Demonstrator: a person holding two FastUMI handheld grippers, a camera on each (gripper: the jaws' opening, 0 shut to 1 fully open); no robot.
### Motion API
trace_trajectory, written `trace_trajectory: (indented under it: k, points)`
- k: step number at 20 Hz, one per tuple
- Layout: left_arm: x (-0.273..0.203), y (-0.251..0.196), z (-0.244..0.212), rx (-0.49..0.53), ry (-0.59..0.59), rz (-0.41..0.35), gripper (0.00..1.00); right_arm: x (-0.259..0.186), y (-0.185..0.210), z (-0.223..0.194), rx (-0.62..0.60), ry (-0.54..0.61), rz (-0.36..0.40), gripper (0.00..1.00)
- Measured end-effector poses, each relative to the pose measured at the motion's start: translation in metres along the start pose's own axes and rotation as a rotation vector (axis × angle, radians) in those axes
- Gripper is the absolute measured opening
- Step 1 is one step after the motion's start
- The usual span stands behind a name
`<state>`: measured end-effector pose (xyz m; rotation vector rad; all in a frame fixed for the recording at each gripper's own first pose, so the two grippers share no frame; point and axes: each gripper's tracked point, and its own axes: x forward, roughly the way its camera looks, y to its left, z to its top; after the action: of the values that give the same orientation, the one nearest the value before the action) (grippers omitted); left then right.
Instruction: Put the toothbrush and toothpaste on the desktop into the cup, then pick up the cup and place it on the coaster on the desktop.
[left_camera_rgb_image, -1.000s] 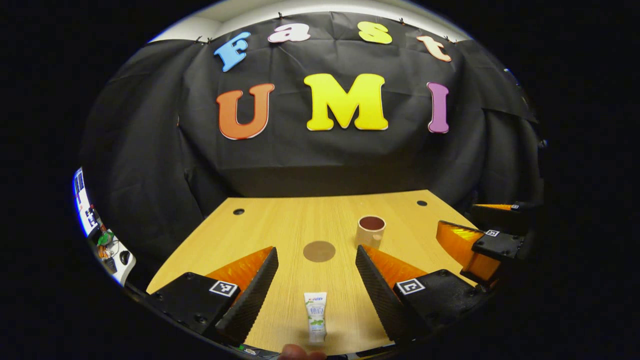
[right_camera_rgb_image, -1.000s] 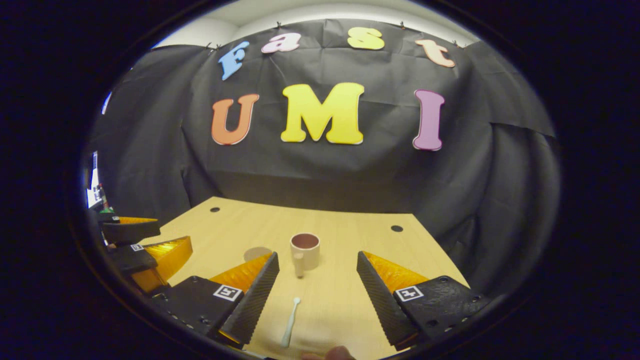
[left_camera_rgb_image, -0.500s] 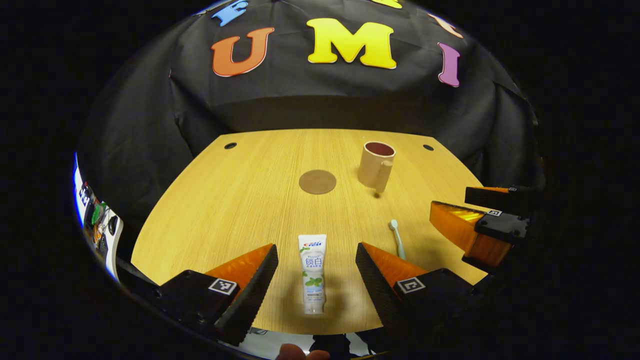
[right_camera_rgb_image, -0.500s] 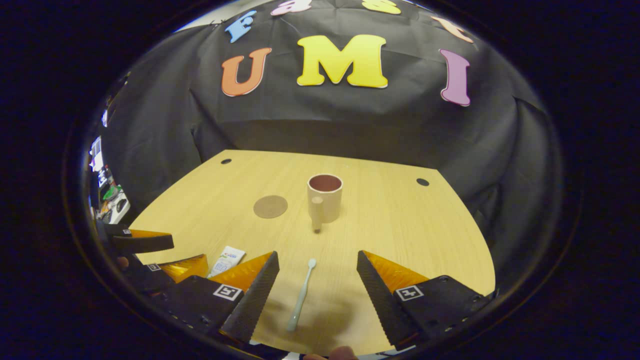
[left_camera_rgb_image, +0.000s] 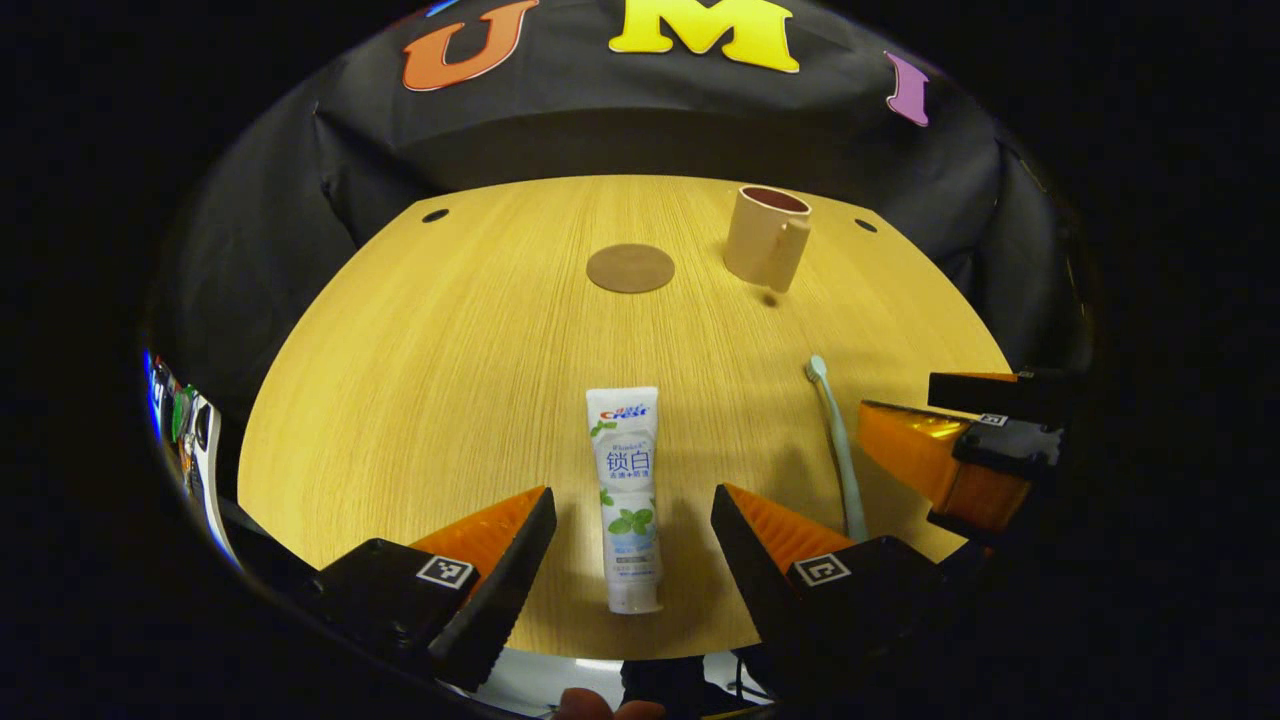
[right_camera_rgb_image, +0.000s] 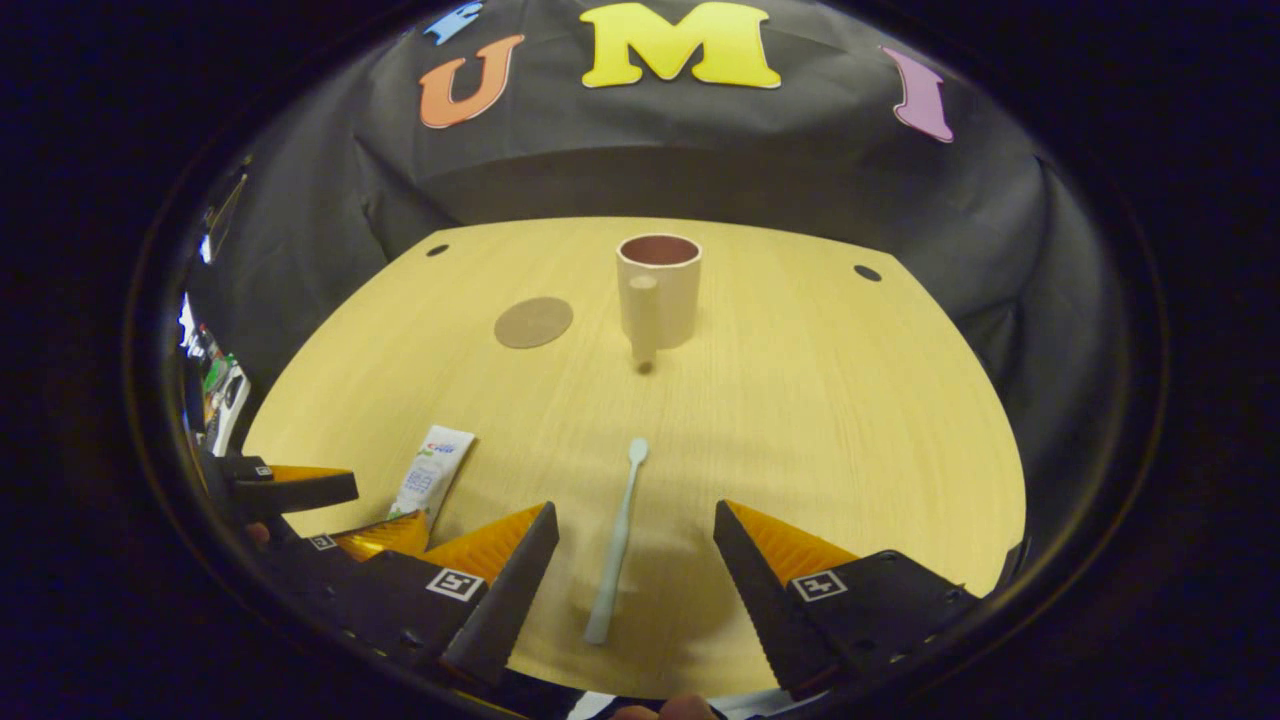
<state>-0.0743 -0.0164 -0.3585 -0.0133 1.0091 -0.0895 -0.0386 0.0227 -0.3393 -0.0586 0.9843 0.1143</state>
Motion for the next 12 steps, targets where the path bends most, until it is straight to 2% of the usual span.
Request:
trace_trajectory:
  k: [12]
  points:
    - [0.022,0.014,-0.024,-0.049,0.109,0.006,1.00,0.033,0.003,-0.025,0.037,0.143,-0.050,0.96]
